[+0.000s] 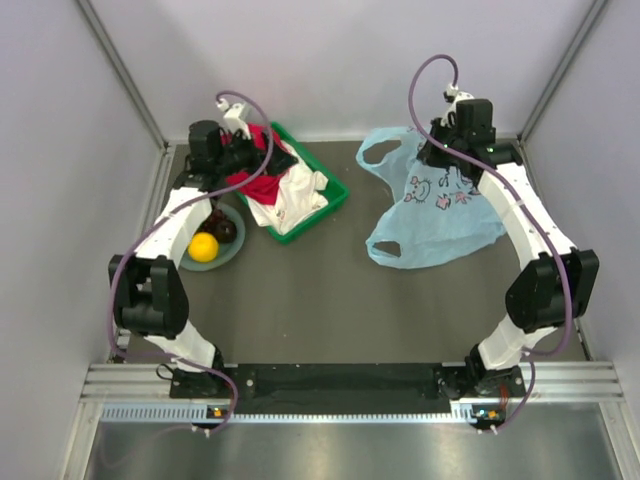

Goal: Place the fruits into the plastic bag

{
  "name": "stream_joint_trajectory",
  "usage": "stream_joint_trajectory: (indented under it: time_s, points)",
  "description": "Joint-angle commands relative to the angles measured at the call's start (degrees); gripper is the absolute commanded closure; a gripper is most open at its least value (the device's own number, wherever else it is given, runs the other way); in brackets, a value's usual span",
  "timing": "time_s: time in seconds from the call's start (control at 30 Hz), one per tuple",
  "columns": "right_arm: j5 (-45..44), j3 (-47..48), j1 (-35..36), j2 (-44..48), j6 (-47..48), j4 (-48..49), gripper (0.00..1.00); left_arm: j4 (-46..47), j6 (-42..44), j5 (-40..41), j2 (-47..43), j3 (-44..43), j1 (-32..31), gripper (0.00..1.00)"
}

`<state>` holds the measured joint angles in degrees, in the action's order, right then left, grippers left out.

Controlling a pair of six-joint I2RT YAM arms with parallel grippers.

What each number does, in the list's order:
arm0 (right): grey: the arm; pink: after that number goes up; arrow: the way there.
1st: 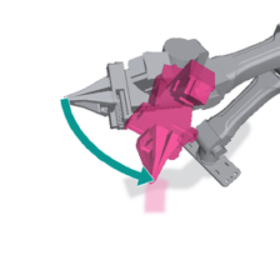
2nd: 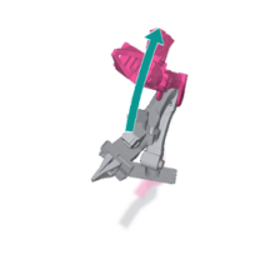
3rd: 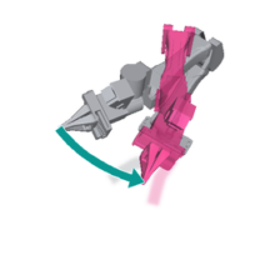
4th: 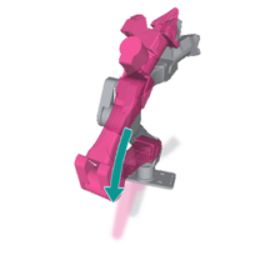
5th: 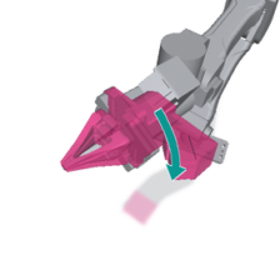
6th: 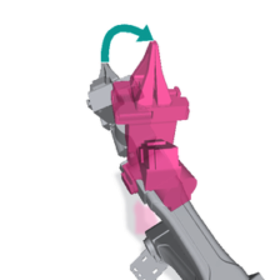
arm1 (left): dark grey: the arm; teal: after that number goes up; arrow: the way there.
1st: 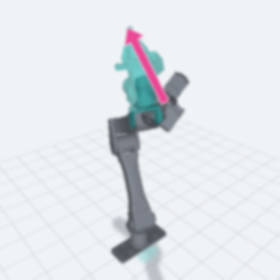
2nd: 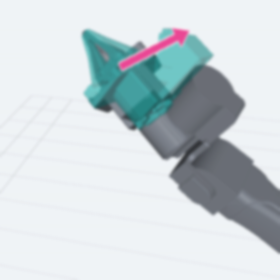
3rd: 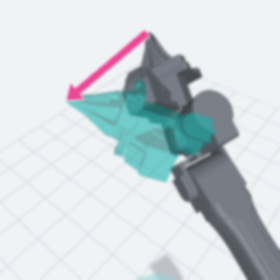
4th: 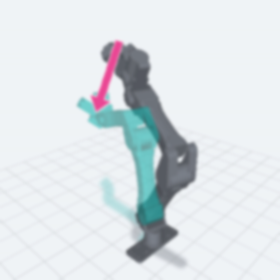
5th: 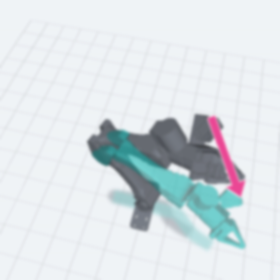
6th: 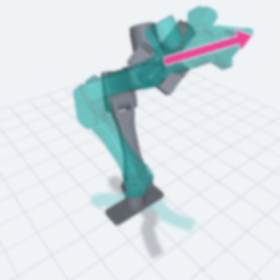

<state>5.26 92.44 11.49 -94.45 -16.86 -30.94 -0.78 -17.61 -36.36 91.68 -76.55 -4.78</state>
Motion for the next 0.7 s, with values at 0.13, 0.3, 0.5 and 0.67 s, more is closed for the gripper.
stream_joint_trajectory:
  time_s: [0.13, 0.3, 0.5, 0.67]
  points:
    - [18.2, -0.1, 0.9, 4.1, -0.3, 4.8, 1.00, 1.0, 0.9, -9.3, 6.0, -7.4, -8.8, 0.01]
    - [21.0, -1.1, 1.3, 5.2, -1.6, 5.1, 1.00, 1.0, 2.1, -7.2, 7.0, -8.0, -11.3, 0.01]
    - [23.8, -2.1, 1.4, 6.5, -2.8, 6.0, 1.00, -3.0, 4.7, -1.4, 8.2, -9.0, -13.7, 0.01]
    - [25.2, -2.1, 1.4, 6.3, -3.6, 5.9, 1.00, -2.4, 6.1, 2.6, 8.2, -9.1, -15.1, 0.01]
